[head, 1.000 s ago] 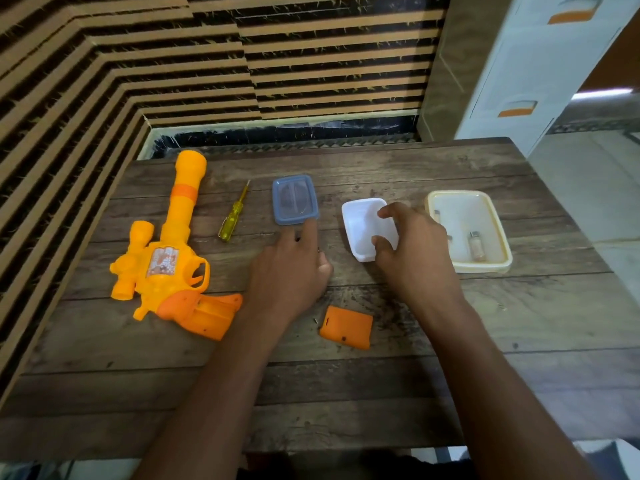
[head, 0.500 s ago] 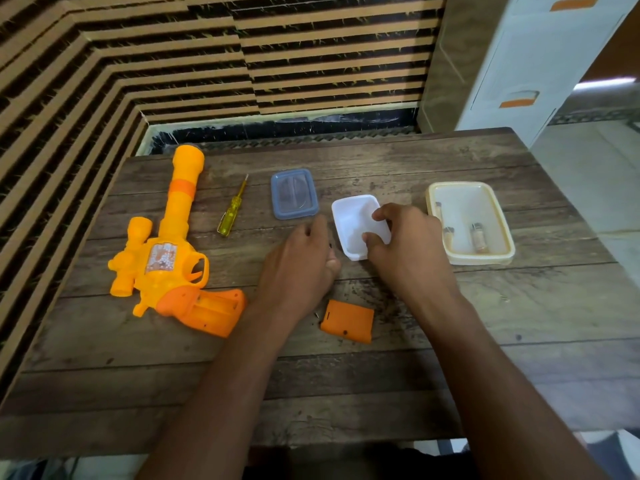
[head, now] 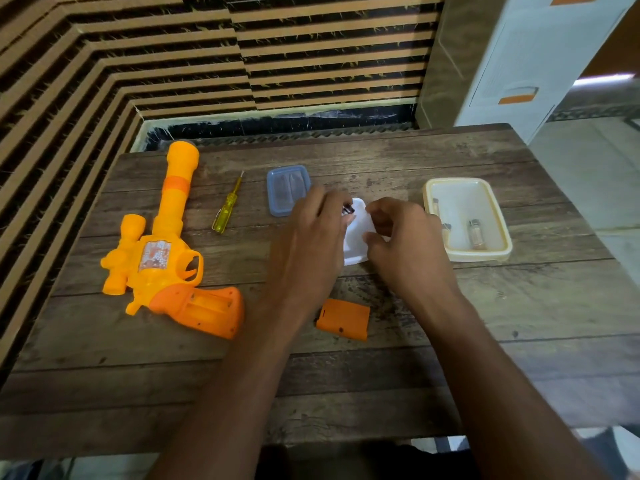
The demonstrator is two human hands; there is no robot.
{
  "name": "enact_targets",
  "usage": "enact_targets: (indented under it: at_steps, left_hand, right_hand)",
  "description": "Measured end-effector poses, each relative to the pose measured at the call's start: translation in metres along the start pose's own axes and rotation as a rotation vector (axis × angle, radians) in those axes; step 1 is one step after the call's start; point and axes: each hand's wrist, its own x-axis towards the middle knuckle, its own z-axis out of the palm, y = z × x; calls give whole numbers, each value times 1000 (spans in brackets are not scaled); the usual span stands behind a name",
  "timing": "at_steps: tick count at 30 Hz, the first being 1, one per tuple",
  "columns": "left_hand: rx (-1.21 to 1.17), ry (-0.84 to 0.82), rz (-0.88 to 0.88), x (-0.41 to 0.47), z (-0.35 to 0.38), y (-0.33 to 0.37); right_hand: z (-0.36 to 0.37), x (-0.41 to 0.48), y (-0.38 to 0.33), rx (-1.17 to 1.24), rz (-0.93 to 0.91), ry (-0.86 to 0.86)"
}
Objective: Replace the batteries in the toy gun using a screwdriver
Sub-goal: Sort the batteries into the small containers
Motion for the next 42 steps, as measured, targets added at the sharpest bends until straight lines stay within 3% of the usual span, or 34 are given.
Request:
enact_targets:
  at_steps: [4,10,17,29,36,42]
  left_hand:
    - [37,-127,0,-1,8,-3]
    - [55,-182,-28,-2,8,-4]
    - [10,-46,-28,-1,6,2]
    - [-84,-173,-97,-3,19,-4]
    - [-209,-111,-190,1,15,-2]
    - [-214,-45,-157,-1,17,-2]
  right_hand:
    - [-5,-2,0,7,-7,-27]
    - [-10,-5,-5,-13,-11,-38]
    - [-8,-5,-4,21,0,-42]
    - [-8,-6,-6,64,-9,-47]
    - [-5,-5,-5,13,11,-36]
    - [-6,-5,-6,20,-3,-32]
